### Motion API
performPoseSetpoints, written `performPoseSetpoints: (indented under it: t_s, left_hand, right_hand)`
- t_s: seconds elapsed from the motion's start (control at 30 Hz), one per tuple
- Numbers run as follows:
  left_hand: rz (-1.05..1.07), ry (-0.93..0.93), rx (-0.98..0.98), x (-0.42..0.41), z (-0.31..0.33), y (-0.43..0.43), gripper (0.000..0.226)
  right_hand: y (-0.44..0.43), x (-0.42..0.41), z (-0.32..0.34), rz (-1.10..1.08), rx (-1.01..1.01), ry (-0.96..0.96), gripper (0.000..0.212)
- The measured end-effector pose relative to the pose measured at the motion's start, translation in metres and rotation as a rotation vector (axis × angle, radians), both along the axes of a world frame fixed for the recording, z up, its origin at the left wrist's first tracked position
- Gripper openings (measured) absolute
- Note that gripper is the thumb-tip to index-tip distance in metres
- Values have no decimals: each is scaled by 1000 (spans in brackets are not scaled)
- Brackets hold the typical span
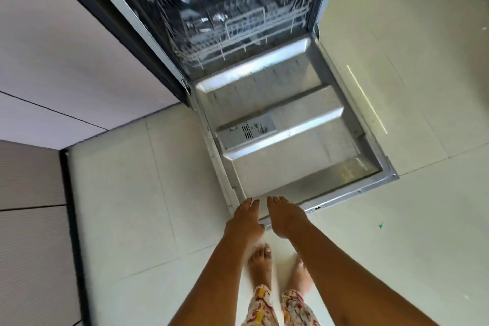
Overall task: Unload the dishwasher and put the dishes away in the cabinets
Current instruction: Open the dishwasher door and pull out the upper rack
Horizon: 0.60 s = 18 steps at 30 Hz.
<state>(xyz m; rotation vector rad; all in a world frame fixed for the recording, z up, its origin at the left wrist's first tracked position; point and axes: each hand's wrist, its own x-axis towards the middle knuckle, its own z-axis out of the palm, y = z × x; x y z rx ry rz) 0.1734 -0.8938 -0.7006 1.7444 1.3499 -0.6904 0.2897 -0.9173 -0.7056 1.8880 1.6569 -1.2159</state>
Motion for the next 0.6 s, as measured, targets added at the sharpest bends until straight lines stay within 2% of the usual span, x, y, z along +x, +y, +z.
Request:
performPoseSetpoints:
  t_s: [0.1, 0.27, 0.47, 0.6]
  left_hand:
    - [16, -22, 45, -1, 41, 20, 68]
    - [125, -135, 155, -4, 73, 65, 66]
    - [307, -263, 220, 0, 72, 143, 63]
    - [415, -371, 155, -17, 64, 200, 62]
  right_hand:
    - [29, -2, 49, -1, 37, 18, 65]
    - [83, 0, 97, -64, 86, 43, 70]
    - [160, -1, 97, -237, 112, 87, 63]
    - [219, -9, 71, -354, 133, 105, 62]
